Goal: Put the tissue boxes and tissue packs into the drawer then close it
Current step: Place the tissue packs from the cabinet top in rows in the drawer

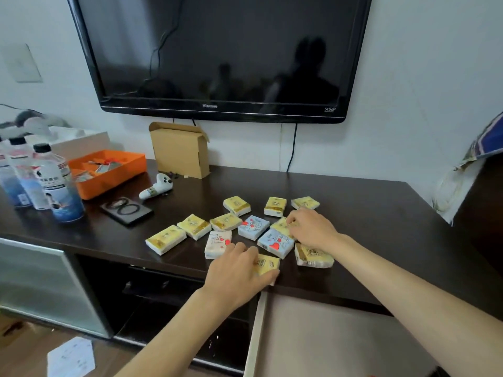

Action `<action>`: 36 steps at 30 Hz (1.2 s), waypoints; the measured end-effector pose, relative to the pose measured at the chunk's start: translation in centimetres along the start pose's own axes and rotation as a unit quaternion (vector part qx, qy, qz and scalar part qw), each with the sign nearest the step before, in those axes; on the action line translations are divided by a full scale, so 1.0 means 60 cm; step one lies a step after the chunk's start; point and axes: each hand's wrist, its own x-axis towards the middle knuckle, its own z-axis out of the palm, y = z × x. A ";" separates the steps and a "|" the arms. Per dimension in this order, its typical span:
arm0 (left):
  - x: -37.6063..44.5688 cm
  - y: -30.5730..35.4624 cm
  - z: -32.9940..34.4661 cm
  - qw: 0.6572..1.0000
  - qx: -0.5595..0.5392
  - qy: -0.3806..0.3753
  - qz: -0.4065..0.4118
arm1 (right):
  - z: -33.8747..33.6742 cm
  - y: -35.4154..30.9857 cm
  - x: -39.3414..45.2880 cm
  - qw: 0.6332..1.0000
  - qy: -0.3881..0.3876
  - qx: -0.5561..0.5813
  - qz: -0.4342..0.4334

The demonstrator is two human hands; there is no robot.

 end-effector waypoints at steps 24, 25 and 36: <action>-0.007 0.054 -0.017 0.999 0.044 -0.023 -0.019 | -0.071 0.062 -0.118 0.975 0.152 0.153 0.047; -0.006 0.060 -0.021 0.999 0.035 -0.019 -0.020 | -0.073 0.082 -0.142 0.975 0.146 0.155 0.060; 0.017 0.257 -0.007 0.995 -0.005 0.032 0.092 | -0.073 0.236 -0.322 0.984 0.092 -0.030 0.149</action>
